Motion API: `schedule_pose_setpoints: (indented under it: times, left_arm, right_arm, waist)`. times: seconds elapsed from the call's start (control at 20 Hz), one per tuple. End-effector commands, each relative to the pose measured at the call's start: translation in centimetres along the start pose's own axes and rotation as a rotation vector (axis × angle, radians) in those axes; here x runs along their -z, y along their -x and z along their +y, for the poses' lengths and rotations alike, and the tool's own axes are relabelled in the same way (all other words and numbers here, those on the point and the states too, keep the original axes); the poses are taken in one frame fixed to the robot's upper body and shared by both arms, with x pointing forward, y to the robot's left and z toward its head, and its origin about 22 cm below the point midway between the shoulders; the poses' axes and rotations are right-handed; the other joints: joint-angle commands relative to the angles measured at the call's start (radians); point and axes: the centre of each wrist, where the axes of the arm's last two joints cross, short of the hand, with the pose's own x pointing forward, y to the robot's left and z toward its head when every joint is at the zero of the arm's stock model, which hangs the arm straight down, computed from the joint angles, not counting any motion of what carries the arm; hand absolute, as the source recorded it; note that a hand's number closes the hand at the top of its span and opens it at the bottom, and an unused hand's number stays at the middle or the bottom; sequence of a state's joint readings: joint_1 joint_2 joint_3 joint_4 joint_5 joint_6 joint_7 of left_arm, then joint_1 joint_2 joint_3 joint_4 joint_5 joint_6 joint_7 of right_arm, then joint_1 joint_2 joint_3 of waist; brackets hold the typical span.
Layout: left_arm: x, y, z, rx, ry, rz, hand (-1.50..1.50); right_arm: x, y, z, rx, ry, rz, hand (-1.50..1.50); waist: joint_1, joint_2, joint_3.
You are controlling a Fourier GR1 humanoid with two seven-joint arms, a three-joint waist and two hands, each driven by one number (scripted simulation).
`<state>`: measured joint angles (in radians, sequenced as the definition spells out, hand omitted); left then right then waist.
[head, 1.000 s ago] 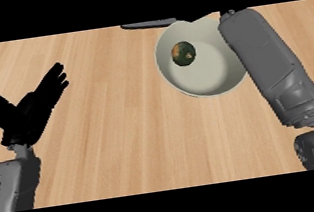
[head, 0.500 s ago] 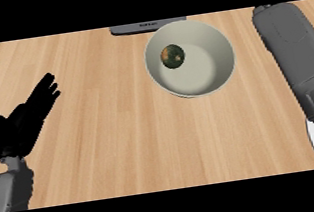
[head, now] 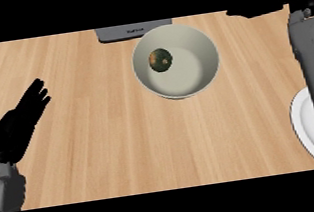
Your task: Pick the squash from the plate and place it in the bowl
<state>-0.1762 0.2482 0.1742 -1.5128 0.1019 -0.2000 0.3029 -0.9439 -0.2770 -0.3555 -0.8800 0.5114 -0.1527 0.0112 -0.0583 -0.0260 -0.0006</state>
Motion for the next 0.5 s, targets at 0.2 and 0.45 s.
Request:
schedule_pose_setpoints:
  times: [0.2, 0.45]
  left_arm:
    - [-1.0, -0.8, 2.5, -0.001, -0.059, 0.008, 0.00]
    - [-2.0, 0.6, 2.4, -0.004, -0.051, 0.003, 0.00]
  right_arm:
    - [-5.5, 0.9, -2.7, 0.236, -0.160, -0.130, -1.50]
    - [-11.4, 2.2, -4.9, 0.303, -0.208, -0.165, 1.50]
  waist:
    - [-0.047, -0.020, 0.001]
    - [-0.054, -0.016, 0.000]
